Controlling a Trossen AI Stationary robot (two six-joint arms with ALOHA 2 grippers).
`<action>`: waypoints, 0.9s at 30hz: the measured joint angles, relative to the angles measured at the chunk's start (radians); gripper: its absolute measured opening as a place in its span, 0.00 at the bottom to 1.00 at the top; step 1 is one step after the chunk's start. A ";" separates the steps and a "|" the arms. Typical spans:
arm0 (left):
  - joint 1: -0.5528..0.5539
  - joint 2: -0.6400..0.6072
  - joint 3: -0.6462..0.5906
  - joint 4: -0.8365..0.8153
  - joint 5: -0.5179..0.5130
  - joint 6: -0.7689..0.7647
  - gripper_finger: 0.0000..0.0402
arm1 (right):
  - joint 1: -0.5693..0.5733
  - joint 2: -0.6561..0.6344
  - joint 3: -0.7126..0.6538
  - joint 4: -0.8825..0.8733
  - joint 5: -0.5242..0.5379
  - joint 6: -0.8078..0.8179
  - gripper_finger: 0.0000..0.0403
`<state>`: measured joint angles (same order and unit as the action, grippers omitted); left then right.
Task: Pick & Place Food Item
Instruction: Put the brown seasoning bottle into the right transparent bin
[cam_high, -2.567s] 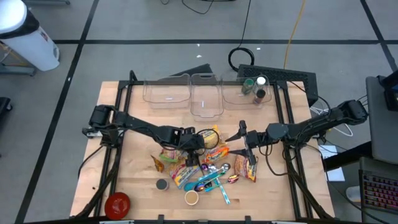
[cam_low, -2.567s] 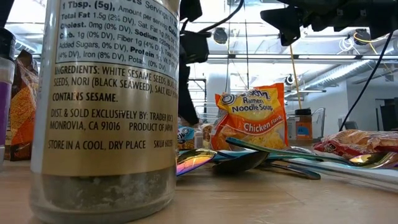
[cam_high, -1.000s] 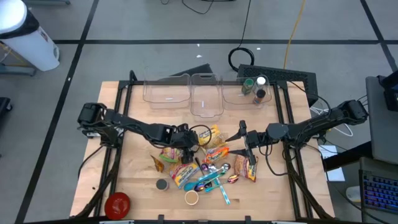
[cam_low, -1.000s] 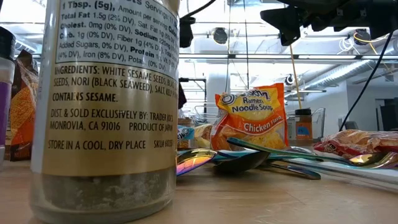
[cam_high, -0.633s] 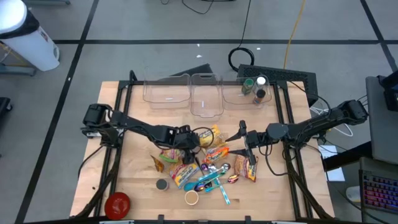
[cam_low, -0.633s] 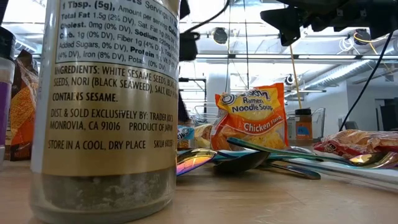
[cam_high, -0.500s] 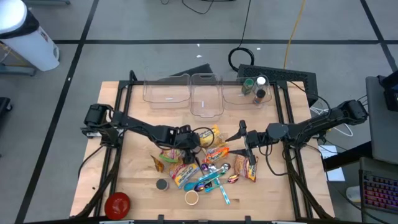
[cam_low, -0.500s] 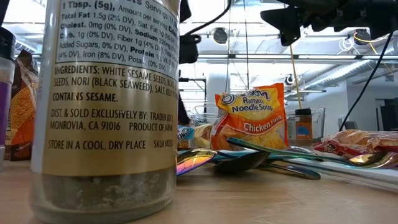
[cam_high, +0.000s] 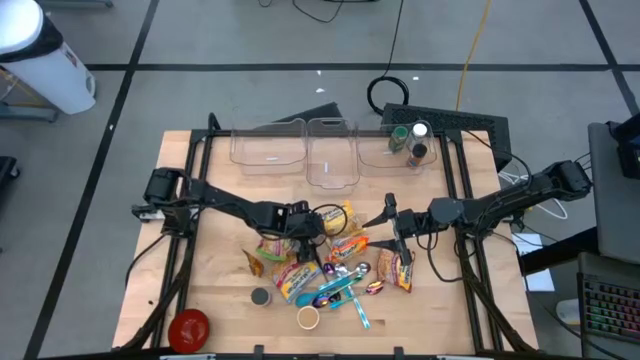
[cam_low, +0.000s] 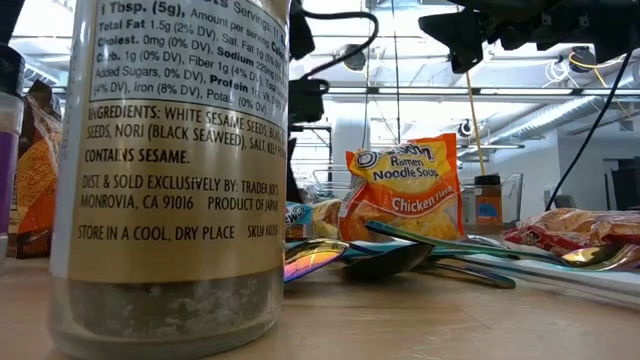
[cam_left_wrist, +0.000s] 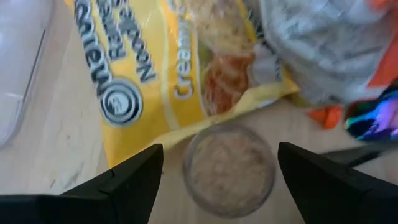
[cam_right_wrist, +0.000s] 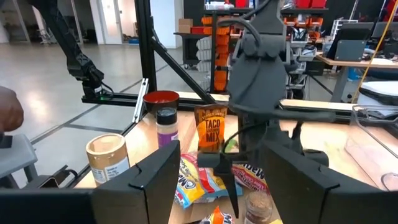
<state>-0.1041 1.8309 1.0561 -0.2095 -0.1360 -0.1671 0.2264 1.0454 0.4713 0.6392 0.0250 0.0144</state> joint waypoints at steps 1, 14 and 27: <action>0.003 0.000 0.000 0.002 0.000 0.001 0.81 | 0.000 0.000 0.000 -0.001 0.000 0.000 0.53; 0.009 -0.008 0.001 0.022 0.049 0.011 0.62 | 0.000 0.000 0.000 -0.001 0.000 0.000 0.53; 0.009 -0.033 0.013 -0.036 0.050 0.007 0.45 | 0.000 0.000 0.000 -0.001 0.000 0.000 0.53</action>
<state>-0.0948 1.7976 1.0696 -0.2453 -0.0860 -0.1596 0.2264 1.0454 0.4713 0.6380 0.0250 0.0146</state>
